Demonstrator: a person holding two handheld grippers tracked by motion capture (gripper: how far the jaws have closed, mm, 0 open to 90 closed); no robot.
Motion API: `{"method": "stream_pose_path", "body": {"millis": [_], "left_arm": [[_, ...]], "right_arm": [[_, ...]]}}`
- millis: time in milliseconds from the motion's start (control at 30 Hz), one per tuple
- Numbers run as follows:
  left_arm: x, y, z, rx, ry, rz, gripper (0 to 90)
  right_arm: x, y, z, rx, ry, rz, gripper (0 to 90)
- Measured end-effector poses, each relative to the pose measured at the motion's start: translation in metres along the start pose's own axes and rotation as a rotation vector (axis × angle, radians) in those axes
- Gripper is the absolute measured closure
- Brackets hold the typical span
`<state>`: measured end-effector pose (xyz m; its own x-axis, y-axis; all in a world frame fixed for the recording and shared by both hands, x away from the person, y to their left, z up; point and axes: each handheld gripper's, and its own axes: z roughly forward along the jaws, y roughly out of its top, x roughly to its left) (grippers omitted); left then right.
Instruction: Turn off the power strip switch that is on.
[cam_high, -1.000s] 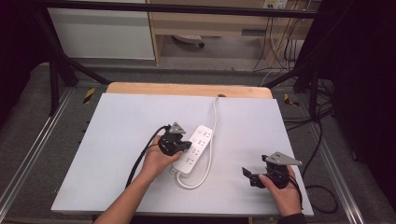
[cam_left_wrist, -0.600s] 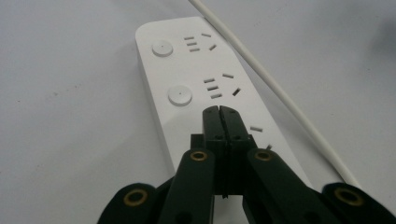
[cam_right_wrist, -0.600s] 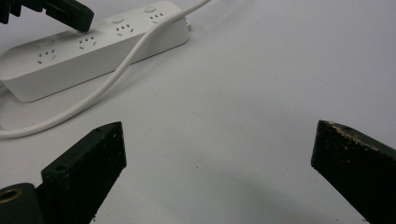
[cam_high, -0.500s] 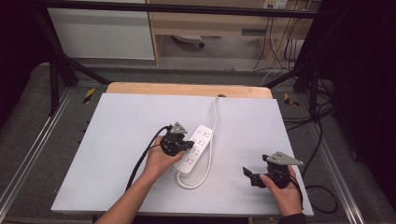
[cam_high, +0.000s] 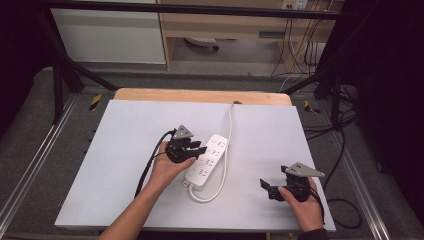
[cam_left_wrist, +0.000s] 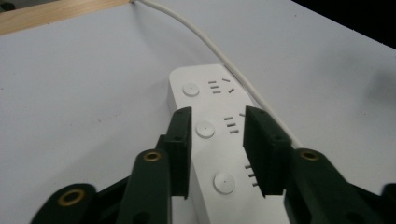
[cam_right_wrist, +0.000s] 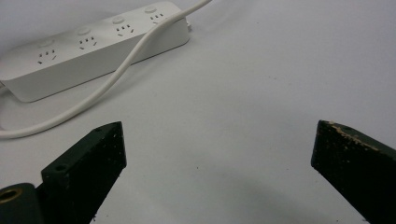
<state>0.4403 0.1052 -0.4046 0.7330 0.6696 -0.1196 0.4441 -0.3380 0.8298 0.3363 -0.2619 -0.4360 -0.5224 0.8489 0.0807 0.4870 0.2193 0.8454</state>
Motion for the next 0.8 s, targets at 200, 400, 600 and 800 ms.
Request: {"method": "stream_pose_path", "body": {"millis": [200, 400, 600, 800], "left_arm": [[0.001, 0.003, -0.007, -0.06, 0.034, 0.0, 37.7], [0.002, 0.005, -0.016, -0.088, 0.067, 0.0, 14.0], [0.005, 0.004, -0.029, -0.102, 0.078, -0.015, 10.6], [0.009, 0.002, -0.043, -0.119, 0.089, -0.014, 9.5]], "right_arm": [[0.0, 0.0, 0.0, 0.0, -0.001, 0.0, 4.0], [0.0, 0.0, 0.0, 0.0, -0.001, -0.001, 4.0], [0.001, 0.0, 0.001, 0.003, -0.001, 0.001, 4.0], [0.0, 0.0, 0.001, 0.002, -0.003, -0.001, 4.0]]}}
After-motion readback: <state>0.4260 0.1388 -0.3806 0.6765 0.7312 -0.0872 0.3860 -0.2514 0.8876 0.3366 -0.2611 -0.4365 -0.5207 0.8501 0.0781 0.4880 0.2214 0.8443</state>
